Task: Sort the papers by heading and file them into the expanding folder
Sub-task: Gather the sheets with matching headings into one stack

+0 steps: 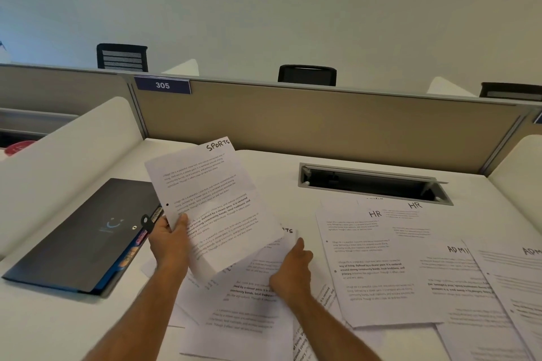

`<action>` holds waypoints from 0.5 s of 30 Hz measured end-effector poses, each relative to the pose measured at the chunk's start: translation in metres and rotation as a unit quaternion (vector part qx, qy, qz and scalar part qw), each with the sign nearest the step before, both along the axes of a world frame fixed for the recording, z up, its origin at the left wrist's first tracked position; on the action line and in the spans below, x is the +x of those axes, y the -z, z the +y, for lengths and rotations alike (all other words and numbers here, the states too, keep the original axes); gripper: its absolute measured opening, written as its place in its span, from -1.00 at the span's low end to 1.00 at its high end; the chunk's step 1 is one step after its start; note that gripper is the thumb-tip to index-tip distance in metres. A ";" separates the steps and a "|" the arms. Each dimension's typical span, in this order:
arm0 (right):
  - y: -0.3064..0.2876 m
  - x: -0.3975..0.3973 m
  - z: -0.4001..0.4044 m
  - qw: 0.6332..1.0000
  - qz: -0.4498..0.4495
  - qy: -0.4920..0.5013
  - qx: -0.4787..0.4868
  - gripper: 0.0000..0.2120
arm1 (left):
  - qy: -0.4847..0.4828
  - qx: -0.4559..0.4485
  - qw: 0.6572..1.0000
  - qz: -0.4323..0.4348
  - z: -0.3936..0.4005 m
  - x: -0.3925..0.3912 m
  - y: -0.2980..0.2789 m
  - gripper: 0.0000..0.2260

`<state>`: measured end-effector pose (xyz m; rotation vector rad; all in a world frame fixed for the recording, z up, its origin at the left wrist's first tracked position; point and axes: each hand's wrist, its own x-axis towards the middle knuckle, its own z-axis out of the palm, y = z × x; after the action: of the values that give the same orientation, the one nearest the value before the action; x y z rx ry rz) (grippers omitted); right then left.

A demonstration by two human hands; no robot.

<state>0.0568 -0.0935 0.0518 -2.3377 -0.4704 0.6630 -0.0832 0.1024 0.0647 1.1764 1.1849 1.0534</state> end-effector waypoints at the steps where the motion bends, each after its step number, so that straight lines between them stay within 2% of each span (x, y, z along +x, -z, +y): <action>1: 0.001 0.000 -0.002 0.999 0.010 0.019 0.025 0.10 | 0.001 0.001 1.000 0.000 0.000 -0.001 -0.001 -0.90; 3: 0.003 0.001 -0.006 0.997 0.027 0.035 0.058 -0.05 | 0.003 0.001 1.000 -0.004 -0.001 -0.003 -0.003 -0.92; 4: 0.003 0.003 -0.009 0.997 0.020 0.030 0.063 -0.21 | 0.005 0.000 1.000 -0.004 0.000 -0.004 -0.004 -0.92; 6: -0.003 0.010 -0.016 0.997 -0.035 0.017 0.065 -0.58 | 0.007 -0.003 1.000 -0.004 0.000 -0.006 -0.006 -0.91; 8: -0.014 0.021 -0.020 0.993 -0.080 0.017 0.081 -0.78 | 0.010 -0.003 1.000 -0.005 0.000 -0.006 -0.008 -0.90; 15: -0.064 0.070 -0.031 0.973 -0.219 0.002 0.070 -0.92 | 0.031 -0.007 0.999 -0.015 -0.009 -0.002 -0.018 -0.92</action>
<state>0.1264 -0.1248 0.1161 -2.3445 -0.6816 0.0972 -0.0857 0.0931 0.0831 1.1742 1.1246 1.0112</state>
